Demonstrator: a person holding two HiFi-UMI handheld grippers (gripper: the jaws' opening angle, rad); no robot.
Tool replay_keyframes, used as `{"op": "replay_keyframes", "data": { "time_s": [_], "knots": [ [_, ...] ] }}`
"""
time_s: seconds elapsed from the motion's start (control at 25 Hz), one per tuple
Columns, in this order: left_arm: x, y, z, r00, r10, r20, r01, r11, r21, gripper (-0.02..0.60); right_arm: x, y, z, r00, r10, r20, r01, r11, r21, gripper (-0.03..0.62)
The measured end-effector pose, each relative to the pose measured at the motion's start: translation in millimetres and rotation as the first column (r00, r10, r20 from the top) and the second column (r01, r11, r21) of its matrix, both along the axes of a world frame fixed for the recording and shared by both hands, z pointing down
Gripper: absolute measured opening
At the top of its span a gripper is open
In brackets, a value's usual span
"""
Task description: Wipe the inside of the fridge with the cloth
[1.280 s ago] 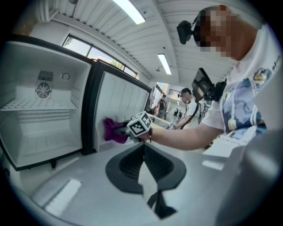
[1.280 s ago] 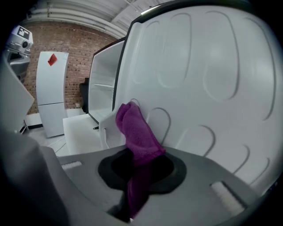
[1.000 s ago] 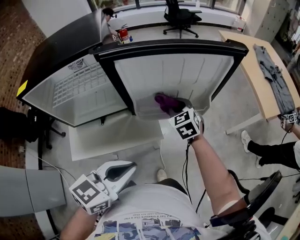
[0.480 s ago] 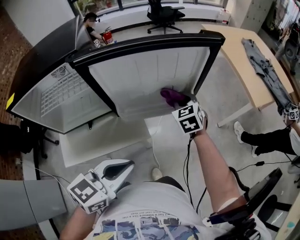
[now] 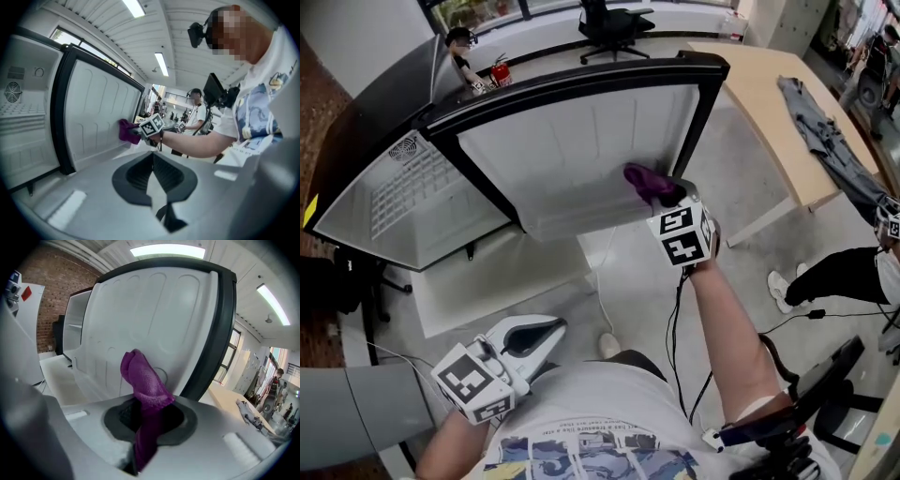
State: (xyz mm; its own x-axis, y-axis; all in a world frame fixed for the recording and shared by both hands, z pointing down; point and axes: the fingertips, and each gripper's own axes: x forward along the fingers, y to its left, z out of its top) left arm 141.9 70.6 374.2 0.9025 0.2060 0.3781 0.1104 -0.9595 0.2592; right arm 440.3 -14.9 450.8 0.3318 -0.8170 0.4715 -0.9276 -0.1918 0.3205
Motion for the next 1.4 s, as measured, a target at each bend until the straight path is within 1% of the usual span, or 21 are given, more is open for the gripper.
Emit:
{"op": "replay_keyframes", "data": {
  "time_s": [0.2, 0.36, 0.52, 0.68, 0.8, 0.92, 1.0, 1.12, 1.24, 1.4],
  "knots": [
    [-3.0, -1.8, 1.3, 1.000, 0.000, -0.004, 0.000, 1.000, -0.004, 0.006, -3.4, 11.2, -22.1, 1.000, 0.009, 0.009, -0.009, 0.998, 0.067, 0.054],
    [-8.9, -5.0, 0.4, 1.000, -0.009, -0.007, 0.009, 1.000, -0.009, 0.007, -24.2, 11.3, -42.1, 0.999, -0.032, 0.023, 0.029, 0.993, 0.116, 0.054],
    [-14.4, -9.1, 0.0, 1.000, -0.021, -0.009, 0.021, 1.000, -0.012, 0.006, -70.9, -2.4, -49.6, 0.989, -0.122, 0.079, 0.109, 0.981, 0.162, 0.054],
    [-25.6, -14.6, -0.4, 0.999, -0.037, -0.007, 0.037, 0.999, -0.008, 0.006, -128.2, -31.5, -44.9, 0.966, -0.218, 0.141, 0.183, 0.958, 0.223, 0.054],
    [-39.4, -20.7, 0.0, 0.998, -0.067, 0.004, 0.067, 0.998, -0.006, 0.006, -163.8, -54.9, -33.6, 0.945, -0.254, 0.208, 0.193, 0.942, 0.274, 0.054],
    [-54.4, -29.5, 0.8, 0.994, -0.104, 0.019, 0.104, 0.995, -0.005, 0.006, -187.7, -76.0, -19.1, 0.931, -0.255, 0.260, 0.172, 0.937, 0.304, 0.054],
    [-63.7, -35.7, 1.7, 0.991, -0.128, 0.026, 0.129, 0.992, -0.005, 0.006, -195.5, -87.5, -4.5, 0.932, -0.235, 0.276, 0.150, 0.943, 0.296, 0.054],
    [-75.6, -42.8, 4.1, 0.986, -0.159, 0.039, 0.160, 0.987, -0.006, 0.006, -204.6, -99.3, 23.9, 0.934, -0.211, 0.288, 0.137, 0.957, 0.257, 0.054],
    [-83.9, -46.8, 7.0, 0.983, -0.175, 0.048, 0.176, 0.984, -0.007, 0.007, -210.8, -105.1, 43.5, 0.948, -0.210, 0.241, 0.157, 0.963, 0.221, 0.054],
    [-86.7, -50.1, 7.6, 0.983, -0.173, 0.053, 0.174, 0.985, -0.005, 0.007, -206.7, -103.6, 50.0, 0.964, -0.200, 0.173, 0.166, 0.967, 0.192, 0.054]
  ]
}}
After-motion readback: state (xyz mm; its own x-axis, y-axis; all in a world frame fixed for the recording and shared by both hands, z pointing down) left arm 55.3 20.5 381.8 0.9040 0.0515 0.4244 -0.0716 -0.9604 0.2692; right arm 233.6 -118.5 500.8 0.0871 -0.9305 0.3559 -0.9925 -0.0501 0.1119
